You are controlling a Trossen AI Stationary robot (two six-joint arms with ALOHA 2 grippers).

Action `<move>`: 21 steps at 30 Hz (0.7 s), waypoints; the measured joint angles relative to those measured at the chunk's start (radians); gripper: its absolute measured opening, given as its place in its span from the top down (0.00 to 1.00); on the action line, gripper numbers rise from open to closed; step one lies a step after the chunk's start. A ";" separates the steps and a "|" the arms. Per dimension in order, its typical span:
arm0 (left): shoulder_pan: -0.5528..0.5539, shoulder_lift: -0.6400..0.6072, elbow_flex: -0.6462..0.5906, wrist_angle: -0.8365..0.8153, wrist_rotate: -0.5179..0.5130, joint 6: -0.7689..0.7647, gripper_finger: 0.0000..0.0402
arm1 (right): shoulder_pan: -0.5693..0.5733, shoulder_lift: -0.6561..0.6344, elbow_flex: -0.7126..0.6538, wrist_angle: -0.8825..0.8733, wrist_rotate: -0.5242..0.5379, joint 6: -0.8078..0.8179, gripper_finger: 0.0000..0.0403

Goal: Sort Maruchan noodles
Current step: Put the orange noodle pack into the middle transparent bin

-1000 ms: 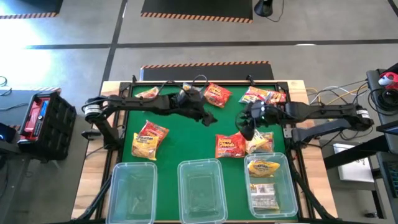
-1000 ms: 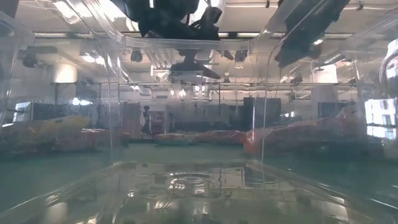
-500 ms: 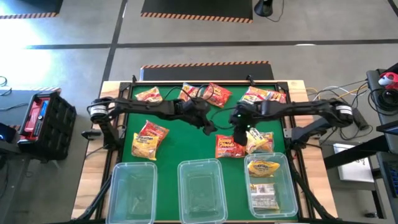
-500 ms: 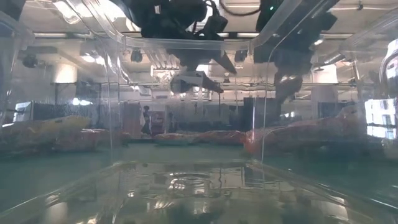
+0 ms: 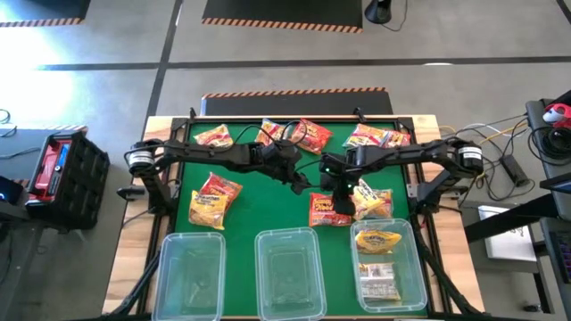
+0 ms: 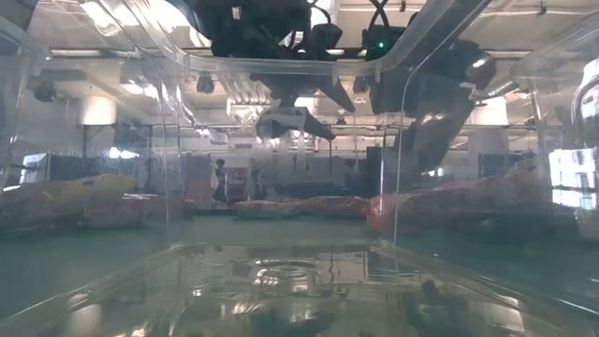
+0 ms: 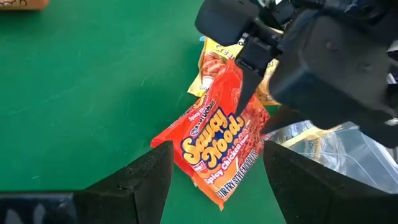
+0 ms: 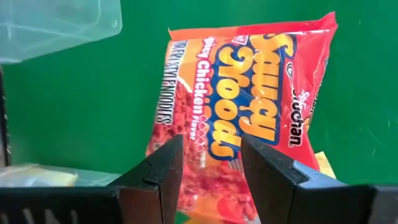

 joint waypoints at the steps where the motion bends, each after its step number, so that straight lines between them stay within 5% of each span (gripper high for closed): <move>1: 0.000 -0.004 0.000 -0.011 0.000 -0.003 0.42 | -0.001 0.006 0.000 0.002 -0.008 -0.008 0.63; 11: -0.002 -0.045 0.000 -0.110 -0.051 -0.023 0.42 | -0.018 0.063 -0.002 0.029 -0.015 -0.076 0.63; 21: -0.009 -0.046 0.000 -0.116 -0.061 -0.072 0.42 | -0.110 0.063 -0.003 0.113 0.110 -0.115 0.63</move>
